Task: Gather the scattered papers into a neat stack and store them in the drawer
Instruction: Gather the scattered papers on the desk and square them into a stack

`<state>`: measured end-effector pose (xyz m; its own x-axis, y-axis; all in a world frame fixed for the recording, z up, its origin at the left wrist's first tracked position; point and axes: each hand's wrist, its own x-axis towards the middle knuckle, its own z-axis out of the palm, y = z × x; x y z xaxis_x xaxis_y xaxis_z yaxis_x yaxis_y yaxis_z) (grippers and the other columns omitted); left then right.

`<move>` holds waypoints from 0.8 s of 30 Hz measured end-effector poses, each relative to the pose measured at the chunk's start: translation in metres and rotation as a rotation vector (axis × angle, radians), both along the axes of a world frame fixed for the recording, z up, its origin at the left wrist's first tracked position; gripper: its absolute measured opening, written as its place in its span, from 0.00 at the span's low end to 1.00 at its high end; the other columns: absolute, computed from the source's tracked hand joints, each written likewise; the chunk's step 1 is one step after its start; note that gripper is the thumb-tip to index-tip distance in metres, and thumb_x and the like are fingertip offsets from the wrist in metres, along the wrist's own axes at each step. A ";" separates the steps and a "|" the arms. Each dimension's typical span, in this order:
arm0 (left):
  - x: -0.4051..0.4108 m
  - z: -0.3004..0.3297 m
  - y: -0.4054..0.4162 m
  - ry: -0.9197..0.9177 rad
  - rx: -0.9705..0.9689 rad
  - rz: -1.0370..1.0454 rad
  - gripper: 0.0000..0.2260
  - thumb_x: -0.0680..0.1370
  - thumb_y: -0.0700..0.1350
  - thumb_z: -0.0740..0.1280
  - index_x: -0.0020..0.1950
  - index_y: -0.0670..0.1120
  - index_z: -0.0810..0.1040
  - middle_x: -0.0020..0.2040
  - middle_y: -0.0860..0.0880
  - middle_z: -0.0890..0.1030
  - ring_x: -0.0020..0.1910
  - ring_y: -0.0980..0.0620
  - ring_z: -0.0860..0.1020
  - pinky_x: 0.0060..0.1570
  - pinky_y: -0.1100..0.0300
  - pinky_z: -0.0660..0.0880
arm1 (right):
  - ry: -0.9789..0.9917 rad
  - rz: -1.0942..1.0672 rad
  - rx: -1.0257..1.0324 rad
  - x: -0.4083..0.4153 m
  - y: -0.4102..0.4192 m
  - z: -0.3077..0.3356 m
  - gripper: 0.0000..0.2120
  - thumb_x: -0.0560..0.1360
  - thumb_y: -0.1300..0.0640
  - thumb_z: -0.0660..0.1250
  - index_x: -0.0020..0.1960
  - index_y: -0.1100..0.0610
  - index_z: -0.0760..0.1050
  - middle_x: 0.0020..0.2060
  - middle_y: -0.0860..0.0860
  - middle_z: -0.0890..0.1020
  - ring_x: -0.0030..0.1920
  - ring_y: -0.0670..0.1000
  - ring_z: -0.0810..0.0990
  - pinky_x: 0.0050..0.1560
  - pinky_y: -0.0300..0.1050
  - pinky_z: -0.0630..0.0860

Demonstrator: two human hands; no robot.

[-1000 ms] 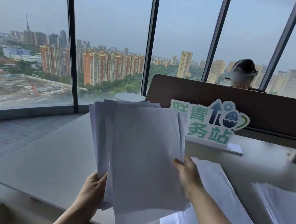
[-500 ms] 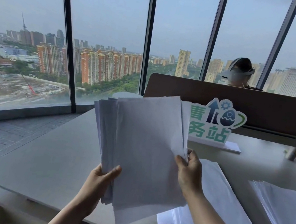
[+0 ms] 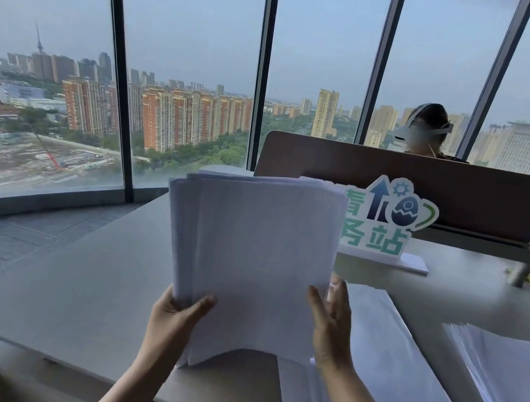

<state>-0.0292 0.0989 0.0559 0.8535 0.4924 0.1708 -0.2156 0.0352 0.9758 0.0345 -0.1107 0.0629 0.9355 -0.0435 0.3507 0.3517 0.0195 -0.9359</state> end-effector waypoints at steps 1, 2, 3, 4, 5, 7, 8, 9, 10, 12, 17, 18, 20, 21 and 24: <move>0.001 0.001 -0.002 -0.010 -0.014 -0.007 0.06 0.71 0.38 0.74 0.45 0.45 0.80 0.35 0.52 0.85 0.35 0.58 0.82 0.35 0.65 0.78 | 0.001 -0.002 0.013 -0.001 0.003 0.002 0.34 0.69 0.37 0.65 0.72 0.47 0.66 0.68 0.43 0.73 0.67 0.41 0.71 0.71 0.48 0.66; 0.001 0.003 -0.005 -0.010 -0.028 -0.012 0.05 0.71 0.38 0.74 0.44 0.45 0.81 0.35 0.52 0.85 0.35 0.58 0.82 0.34 0.65 0.78 | 0.010 0.007 0.007 -0.001 0.007 0.003 0.37 0.68 0.36 0.65 0.73 0.50 0.66 0.68 0.46 0.73 0.68 0.44 0.71 0.71 0.49 0.67; 0.002 0.002 -0.007 -0.005 -0.035 -0.016 0.04 0.71 0.38 0.74 0.44 0.44 0.81 0.34 0.52 0.85 0.35 0.58 0.82 0.33 0.66 0.77 | 0.017 0.008 0.015 -0.002 0.010 0.005 0.38 0.67 0.36 0.65 0.72 0.53 0.67 0.68 0.48 0.75 0.67 0.47 0.73 0.70 0.51 0.68; 0.002 0.001 -0.009 0.006 -0.042 -0.016 0.03 0.71 0.38 0.74 0.43 0.43 0.82 0.34 0.53 0.85 0.34 0.59 0.81 0.32 0.68 0.77 | 0.020 0.008 0.027 -0.001 0.011 0.002 0.37 0.67 0.37 0.66 0.70 0.55 0.69 0.66 0.50 0.76 0.66 0.49 0.75 0.69 0.53 0.70; 0.002 -0.002 -0.009 0.015 -0.049 -0.016 0.04 0.71 0.39 0.74 0.44 0.43 0.82 0.34 0.53 0.85 0.34 0.60 0.81 0.31 0.68 0.76 | 0.020 0.002 0.053 -0.003 0.012 0.002 0.34 0.68 0.38 0.66 0.68 0.56 0.71 0.64 0.51 0.78 0.64 0.50 0.76 0.68 0.56 0.71; 0.003 -0.011 -0.009 0.034 -0.054 -0.012 0.04 0.70 0.40 0.75 0.44 0.43 0.82 0.36 0.52 0.86 0.36 0.58 0.82 0.33 0.68 0.76 | 0.065 0.011 0.037 -0.003 0.010 -0.006 0.31 0.68 0.39 0.66 0.67 0.54 0.72 0.63 0.50 0.79 0.64 0.51 0.76 0.66 0.58 0.72; 0.004 -0.016 -0.009 0.045 -0.051 -0.010 0.05 0.70 0.40 0.75 0.44 0.43 0.83 0.36 0.51 0.86 0.37 0.56 0.82 0.33 0.67 0.76 | 0.089 0.030 0.010 -0.002 0.009 -0.013 0.30 0.69 0.41 0.66 0.67 0.54 0.72 0.62 0.50 0.79 0.63 0.51 0.77 0.65 0.57 0.73; 0.005 -0.020 -0.009 0.056 -0.046 -0.013 0.06 0.69 0.40 0.76 0.43 0.42 0.83 0.36 0.50 0.85 0.38 0.54 0.82 0.35 0.66 0.77 | 0.103 0.032 0.001 -0.004 0.010 -0.015 0.27 0.70 0.44 0.67 0.66 0.54 0.73 0.60 0.51 0.81 0.61 0.50 0.79 0.62 0.53 0.76; 0.005 -0.023 -0.010 0.069 -0.041 -0.020 0.07 0.68 0.40 0.77 0.43 0.42 0.83 0.36 0.50 0.85 0.38 0.53 0.81 0.36 0.64 0.77 | 0.111 0.040 -0.013 -0.003 0.009 -0.018 0.23 0.70 0.48 0.66 0.63 0.54 0.74 0.57 0.51 0.82 0.57 0.48 0.80 0.58 0.49 0.78; 0.007 -0.030 -0.012 0.084 -0.035 -0.027 0.06 0.68 0.39 0.77 0.43 0.41 0.84 0.36 0.50 0.85 0.39 0.53 0.81 0.37 0.64 0.77 | 0.131 0.041 -0.048 -0.003 0.011 -0.023 0.21 0.69 0.53 0.64 0.61 0.54 0.75 0.53 0.49 0.83 0.52 0.43 0.81 0.52 0.43 0.77; 0.013 -0.030 -0.012 0.078 -0.013 0.001 0.02 0.71 0.35 0.73 0.40 0.40 0.83 0.32 0.52 0.83 0.37 0.50 0.78 0.35 0.62 0.76 | 0.117 0.000 -0.188 -0.001 0.011 -0.024 0.11 0.77 0.62 0.62 0.59 0.55 0.75 0.50 0.49 0.84 0.49 0.46 0.82 0.53 0.50 0.79; 0.013 -0.028 -0.013 0.074 -0.008 0.002 0.03 0.72 0.34 0.73 0.39 0.41 0.82 0.31 0.52 0.83 0.36 0.50 0.78 0.34 0.63 0.76 | 0.097 -0.016 -0.206 0.000 0.010 -0.022 0.09 0.78 0.64 0.61 0.56 0.56 0.75 0.48 0.49 0.84 0.47 0.45 0.82 0.51 0.47 0.80; 0.014 -0.024 -0.016 0.064 -0.014 -0.001 0.04 0.71 0.34 0.73 0.38 0.41 0.82 0.30 0.52 0.82 0.36 0.50 0.77 0.32 0.64 0.76 | 0.057 -0.052 -0.225 -0.002 0.007 -0.016 0.07 0.78 0.65 0.61 0.53 0.56 0.75 0.45 0.49 0.84 0.44 0.42 0.81 0.45 0.39 0.78; 0.015 -0.023 -0.019 0.059 -0.016 -0.007 0.04 0.71 0.34 0.73 0.38 0.41 0.82 0.31 0.52 0.83 0.36 0.50 0.77 0.32 0.64 0.76 | 0.037 -0.078 -0.229 -0.003 0.005 -0.014 0.07 0.78 0.65 0.62 0.51 0.57 0.75 0.44 0.49 0.83 0.43 0.42 0.81 0.43 0.37 0.77; 0.017 -0.019 -0.029 0.059 -0.006 -0.039 0.03 0.70 0.35 0.74 0.40 0.41 0.83 0.31 0.53 0.83 0.36 0.51 0.78 0.34 0.61 0.76 | 0.005 -0.135 -0.246 -0.004 -0.008 -0.009 0.05 0.77 0.65 0.62 0.48 0.56 0.74 0.41 0.49 0.83 0.42 0.50 0.81 0.42 0.45 0.78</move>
